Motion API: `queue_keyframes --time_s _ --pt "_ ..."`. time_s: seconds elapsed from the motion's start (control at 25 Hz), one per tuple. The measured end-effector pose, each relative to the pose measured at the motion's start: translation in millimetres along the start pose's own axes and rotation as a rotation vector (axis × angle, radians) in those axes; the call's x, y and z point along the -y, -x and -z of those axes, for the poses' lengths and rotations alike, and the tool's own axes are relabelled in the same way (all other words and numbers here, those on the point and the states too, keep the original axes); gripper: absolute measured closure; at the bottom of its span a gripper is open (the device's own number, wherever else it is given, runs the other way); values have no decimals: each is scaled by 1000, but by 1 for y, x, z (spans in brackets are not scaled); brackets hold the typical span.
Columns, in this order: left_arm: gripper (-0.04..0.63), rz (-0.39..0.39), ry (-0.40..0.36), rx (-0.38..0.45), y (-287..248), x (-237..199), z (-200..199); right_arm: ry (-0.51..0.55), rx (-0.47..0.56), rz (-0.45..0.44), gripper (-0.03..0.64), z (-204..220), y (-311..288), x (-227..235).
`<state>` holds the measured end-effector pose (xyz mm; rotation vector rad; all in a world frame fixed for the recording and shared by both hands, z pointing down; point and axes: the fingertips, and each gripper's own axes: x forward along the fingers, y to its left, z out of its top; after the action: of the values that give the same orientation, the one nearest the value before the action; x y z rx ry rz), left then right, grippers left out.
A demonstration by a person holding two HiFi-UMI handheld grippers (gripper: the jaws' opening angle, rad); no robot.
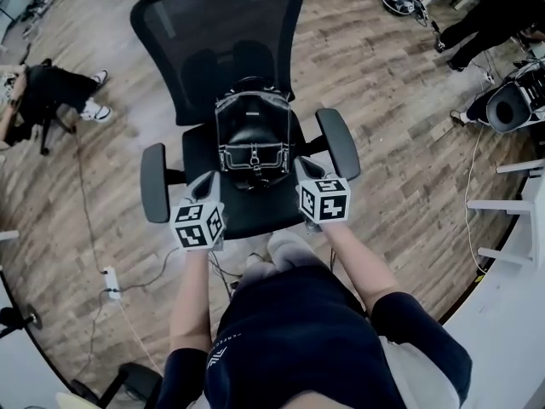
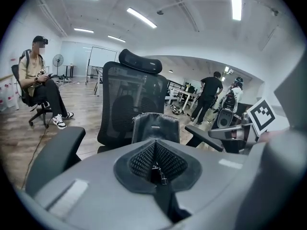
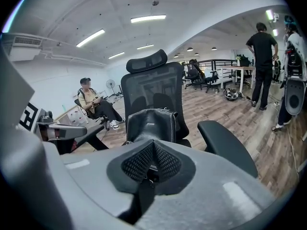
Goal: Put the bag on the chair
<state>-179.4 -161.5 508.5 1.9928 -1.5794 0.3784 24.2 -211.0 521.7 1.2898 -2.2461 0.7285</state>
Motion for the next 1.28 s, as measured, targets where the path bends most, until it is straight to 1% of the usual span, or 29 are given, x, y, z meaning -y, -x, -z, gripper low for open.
queue_keyframes --time_s 0.2,0.44,1.0,1.12,1.28 --pt "577 -10 13 1 17 3 5 9 -4 -19 615 1 10 -10" --pt "577 -21 29 8 33 5 8 -5 -13 -26 615 4 21 -16" --pt "577 -40 47 8 48 7 7 -45 1 -37 615 -4 25 -24" --pt "577 -35 50 11 48 7 5 -47 -3 -41 615 -4 25 -23" --pt "577 -6 68 29 50 10 2 -64 -8 -38 615 -3 26 -21"
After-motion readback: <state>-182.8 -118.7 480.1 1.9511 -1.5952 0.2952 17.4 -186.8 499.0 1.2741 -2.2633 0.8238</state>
